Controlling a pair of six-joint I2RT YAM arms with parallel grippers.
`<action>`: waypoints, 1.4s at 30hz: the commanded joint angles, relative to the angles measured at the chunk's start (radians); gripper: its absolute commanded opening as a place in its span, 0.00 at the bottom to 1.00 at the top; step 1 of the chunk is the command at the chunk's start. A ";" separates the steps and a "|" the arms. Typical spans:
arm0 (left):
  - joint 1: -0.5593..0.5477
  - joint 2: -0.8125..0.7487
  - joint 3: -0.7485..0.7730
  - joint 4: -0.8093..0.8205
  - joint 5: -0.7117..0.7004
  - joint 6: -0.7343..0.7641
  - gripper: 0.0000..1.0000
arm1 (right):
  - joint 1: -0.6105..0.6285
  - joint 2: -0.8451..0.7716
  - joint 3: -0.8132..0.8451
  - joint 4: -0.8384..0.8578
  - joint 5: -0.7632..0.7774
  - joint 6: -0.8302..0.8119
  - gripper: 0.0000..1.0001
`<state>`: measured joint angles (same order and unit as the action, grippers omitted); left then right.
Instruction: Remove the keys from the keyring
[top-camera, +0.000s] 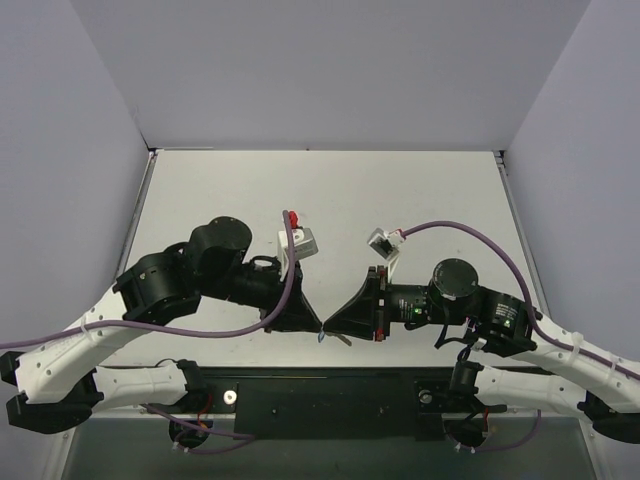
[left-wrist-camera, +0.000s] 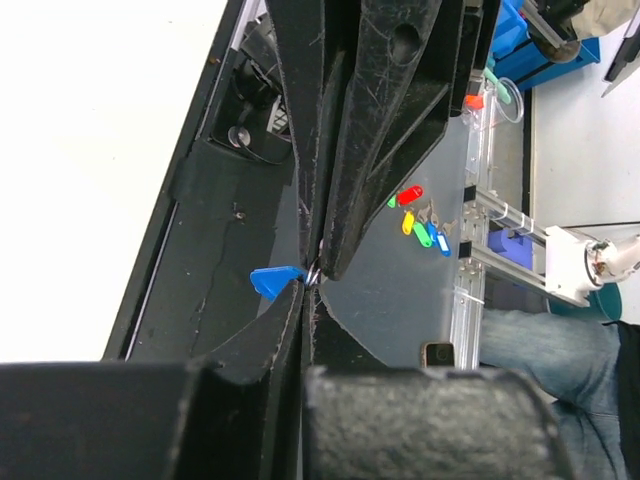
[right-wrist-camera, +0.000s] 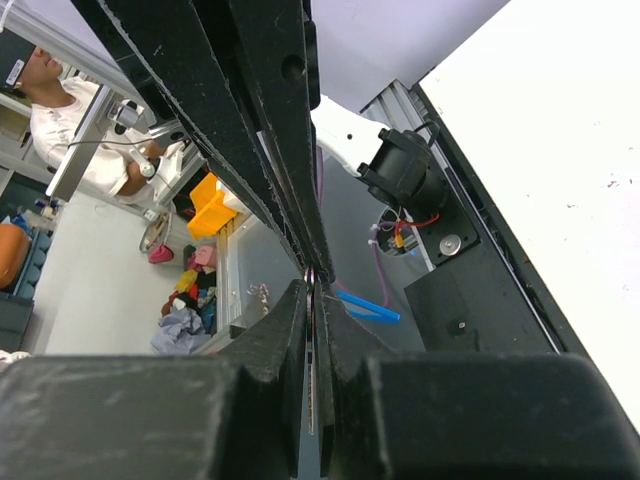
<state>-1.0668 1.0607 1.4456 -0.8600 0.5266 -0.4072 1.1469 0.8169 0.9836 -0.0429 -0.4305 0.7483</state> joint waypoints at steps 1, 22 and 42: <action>0.022 -0.034 0.029 0.028 -0.062 -0.007 0.15 | 0.007 -0.010 -0.003 0.054 0.032 -0.021 0.00; 0.041 -0.435 -0.476 0.933 -0.241 -0.469 0.49 | 0.007 -0.050 -0.114 0.484 0.090 0.109 0.00; 0.036 -0.432 -0.583 1.076 -0.252 -0.533 0.37 | 0.008 0.002 -0.111 0.609 0.084 0.161 0.00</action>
<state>-1.0302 0.6220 0.8730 0.1249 0.2722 -0.9165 1.1469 0.8146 0.8658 0.4606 -0.3481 0.9035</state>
